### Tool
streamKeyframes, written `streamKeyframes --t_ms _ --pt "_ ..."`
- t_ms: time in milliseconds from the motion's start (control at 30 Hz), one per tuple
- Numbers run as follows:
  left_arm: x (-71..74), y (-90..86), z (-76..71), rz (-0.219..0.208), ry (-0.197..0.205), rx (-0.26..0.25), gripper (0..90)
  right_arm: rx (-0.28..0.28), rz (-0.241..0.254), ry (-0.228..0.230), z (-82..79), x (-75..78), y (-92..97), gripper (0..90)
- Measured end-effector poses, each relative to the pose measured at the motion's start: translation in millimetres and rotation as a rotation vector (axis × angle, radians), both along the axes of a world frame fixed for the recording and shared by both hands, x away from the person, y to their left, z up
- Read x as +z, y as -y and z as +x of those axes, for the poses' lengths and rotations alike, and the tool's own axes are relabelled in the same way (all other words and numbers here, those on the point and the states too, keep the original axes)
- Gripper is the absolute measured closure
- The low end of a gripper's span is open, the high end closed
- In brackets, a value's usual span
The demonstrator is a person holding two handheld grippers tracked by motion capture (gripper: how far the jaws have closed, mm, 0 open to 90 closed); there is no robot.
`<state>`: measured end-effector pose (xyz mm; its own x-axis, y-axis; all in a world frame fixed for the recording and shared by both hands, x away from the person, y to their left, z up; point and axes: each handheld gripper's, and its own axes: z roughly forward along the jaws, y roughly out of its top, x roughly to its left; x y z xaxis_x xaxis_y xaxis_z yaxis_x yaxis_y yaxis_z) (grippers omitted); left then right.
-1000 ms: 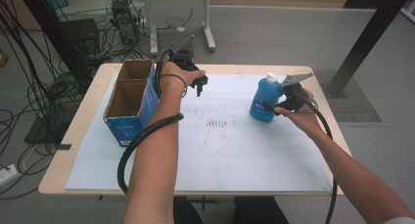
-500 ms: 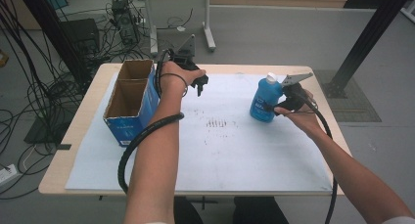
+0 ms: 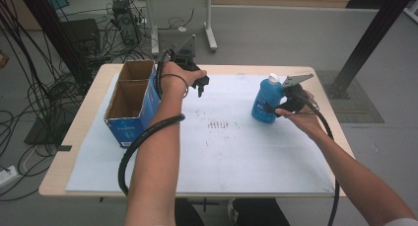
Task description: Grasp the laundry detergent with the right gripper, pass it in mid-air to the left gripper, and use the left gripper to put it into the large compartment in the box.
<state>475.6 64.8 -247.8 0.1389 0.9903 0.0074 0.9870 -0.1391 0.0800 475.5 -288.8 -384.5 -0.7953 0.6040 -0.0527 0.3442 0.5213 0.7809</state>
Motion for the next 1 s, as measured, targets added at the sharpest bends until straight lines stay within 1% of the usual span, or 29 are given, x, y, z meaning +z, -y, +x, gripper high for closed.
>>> streamKeyframes --t_ms 367,500,1000 --pt "-0.7 2.6 0.6 0.002 -0.002 -0.002 6.3 0.003 0.017 -0.001 0.2 -0.5 1.2 2.8" --pt "0.8 3.4 0.6 0.000 0.005 -0.004 6.3 0.014 0.022 0.000 0.0 -0.9 -1.1 2.8" --pt "1.6 1.6 1.1 0.000 0.003 -0.006 6.3 0.026 0.040 0.001 0.8 -1.6 -2.7 2.3"
